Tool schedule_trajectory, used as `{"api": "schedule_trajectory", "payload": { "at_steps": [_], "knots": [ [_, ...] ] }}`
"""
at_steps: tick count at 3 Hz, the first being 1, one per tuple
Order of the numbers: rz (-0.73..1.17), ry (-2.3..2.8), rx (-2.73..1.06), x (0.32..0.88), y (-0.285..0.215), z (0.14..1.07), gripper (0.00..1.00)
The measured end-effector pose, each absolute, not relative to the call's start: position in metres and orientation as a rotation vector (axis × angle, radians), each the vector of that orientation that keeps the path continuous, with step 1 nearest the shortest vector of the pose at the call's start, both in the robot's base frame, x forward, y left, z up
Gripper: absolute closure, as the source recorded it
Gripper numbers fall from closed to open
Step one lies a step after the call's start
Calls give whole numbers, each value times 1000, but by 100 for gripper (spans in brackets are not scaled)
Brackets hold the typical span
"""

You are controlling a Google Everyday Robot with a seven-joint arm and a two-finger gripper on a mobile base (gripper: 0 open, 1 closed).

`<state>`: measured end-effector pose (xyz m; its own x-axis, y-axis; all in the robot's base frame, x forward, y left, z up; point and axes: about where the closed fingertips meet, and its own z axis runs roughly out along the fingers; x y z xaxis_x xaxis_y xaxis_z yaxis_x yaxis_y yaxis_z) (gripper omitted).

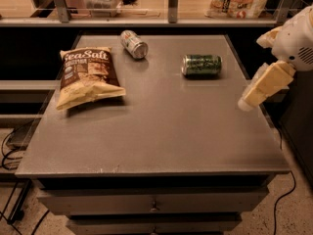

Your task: Pick green can

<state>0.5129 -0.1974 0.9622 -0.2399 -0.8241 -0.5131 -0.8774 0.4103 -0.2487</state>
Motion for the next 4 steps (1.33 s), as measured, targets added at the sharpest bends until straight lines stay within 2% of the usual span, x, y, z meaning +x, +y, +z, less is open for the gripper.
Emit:
{"api": "schedule_trajectory", "payload": {
  "at_steps": [2,4],
  "knots": [
    [318,2046,-1229,564,-181,943,0],
    [369,2052,-987,637,-175,916,0]
  ]
}}
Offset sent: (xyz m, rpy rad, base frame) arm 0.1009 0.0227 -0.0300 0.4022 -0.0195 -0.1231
